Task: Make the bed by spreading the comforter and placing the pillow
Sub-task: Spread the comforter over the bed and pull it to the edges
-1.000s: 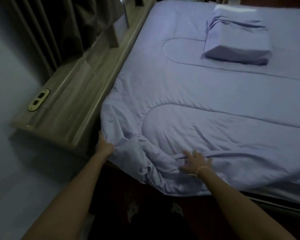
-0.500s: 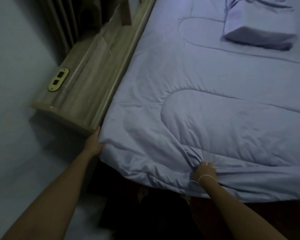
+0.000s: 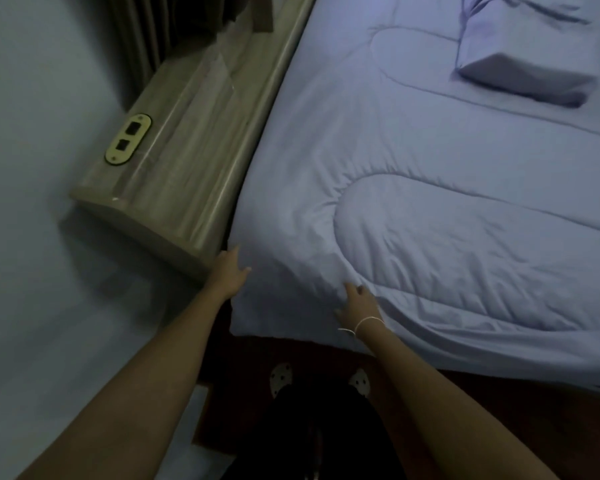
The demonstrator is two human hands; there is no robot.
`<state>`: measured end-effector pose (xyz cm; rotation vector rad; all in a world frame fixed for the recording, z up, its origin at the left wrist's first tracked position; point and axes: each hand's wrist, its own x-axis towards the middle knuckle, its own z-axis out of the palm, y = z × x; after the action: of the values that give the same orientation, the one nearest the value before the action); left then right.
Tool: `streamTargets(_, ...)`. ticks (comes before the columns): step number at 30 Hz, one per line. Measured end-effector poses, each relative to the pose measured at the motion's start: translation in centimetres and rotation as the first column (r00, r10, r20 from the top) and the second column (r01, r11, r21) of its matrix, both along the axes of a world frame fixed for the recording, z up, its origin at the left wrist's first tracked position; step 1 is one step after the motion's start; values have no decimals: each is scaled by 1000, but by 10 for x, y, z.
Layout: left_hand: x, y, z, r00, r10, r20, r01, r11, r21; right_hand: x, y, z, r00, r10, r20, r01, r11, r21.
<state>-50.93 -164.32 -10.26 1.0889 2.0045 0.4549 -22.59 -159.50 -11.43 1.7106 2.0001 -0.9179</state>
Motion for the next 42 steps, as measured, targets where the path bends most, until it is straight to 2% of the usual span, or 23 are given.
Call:
streamTargets(2, 3, 11, -13, 1000, 8, -29, -9, 999, -44, -6, 8, 0, 997, -73, -33, 75, 996, 45)
streamTargets(4, 14, 23, -23, 997, 23, -69, -28, 998, -64, -5, 16, 2, 968, -236, -89, 248, 956, 155)
streamTargets(5, 22, 30, -26, 996, 37, -80, -44, 996, -82, 1, 19, 1, 927, -354, -122, 373, 904, 210)
streamTargets(7, 39, 41, -33, 990, 101, -95, -111, 988, -111, 21, 20, 0, 785, -594, -172, 619, 750, 235)
streamTargets(8, 48, 47, -39, 983, 151, -103, -164, 979, -124, 36, 20, -3, 724, -671, -159, 689, 690, 224)
streamTargets(9, 56, 52, -42, 973, 199, -117, -213, 968, -131, 49, 19, -9, 714, -693, -105, 696, 683, 221)
streamTargets(10, 64, 56, -45, 962, 235, -136, -253, 958, -133, 61, 16, -14, 758, -652, -11, 636, 735, 235)
streamTargets(12, 75, 64, -47, 940, 299, -165, -322, 937, -134, 78, 12, -29, 879, -443, 175, 392, 882, 261)
streamTargets(13, 79, 69, -50, 931, 320, -174, -345, 928, -141, 85, 10, -37, 913, -338, 231, 272, 923, 273)
streamTargets(15, 81, 80, -58, 917, 344, -203, -381, 906, -185, 93, 12, -49, 936, -220, 276, 122, 935, 332)
streamTargets(17, 77, 86, -64, 927, 275, -255, -340, 904, -260, 98, 16, -56, 945, -165, 281, 53, 929, 365)
streamTargets(19, 71, 90, -69, 939, 139, -314, -243, 915, -323, 98, 23, -57, 959, -106, 263, 14, 944, 328)
streamTargets(21, 61, 88, -71, 913, 58, -403, -188, 938, -290, 94, 25, -52, 978, -68, 196, 11, 959, 282)
streamTargets(25, 36, 59, -69, 880, 75, -468, -135, 986, -96, 77, 0, -36, 996, -25, 87, 0, 961, 278)
streamTargets(28, 26, 41, -63, 842, 112, -527, -201, 973, -114, 59, -19, -31, 1000, -22, 20, 16, 961, 277)
streamTargets(32, 28, 34, -61, 845, 115, -522, -203, 972, -114, 55, -16, -37, 995, -10, 103, -5, 989, 147)
streamTargets(35, 18, 24, -66, 912, 80, -401, -150, 978, -144, 55, -3, -44, 985, 38, 170, -48, 997, 60)
streamTargets(37, 13, 14, -65, 943, 82, -323, -134, 981, -143, 42, 6, -43, 993, 73, 96, -90, 977, 193)
streamTargets(39, 7, 2, -64, 940, 136, -314, -183, 975, -124, 15, 14, -40, 984, 166, -65, -133, 927, 350)
streamTargets(40, 6, -3, -65, 934, 159, -319, -208, 970, -126, -1, 18, -38, 961, 237, -139, -162, 897, 410)
streamTargets(42, 6, -13, -70, 930, 202, -308, -253, 957, -138, -35, 30, -36, 903, 384, -192, -260, 845, 468)
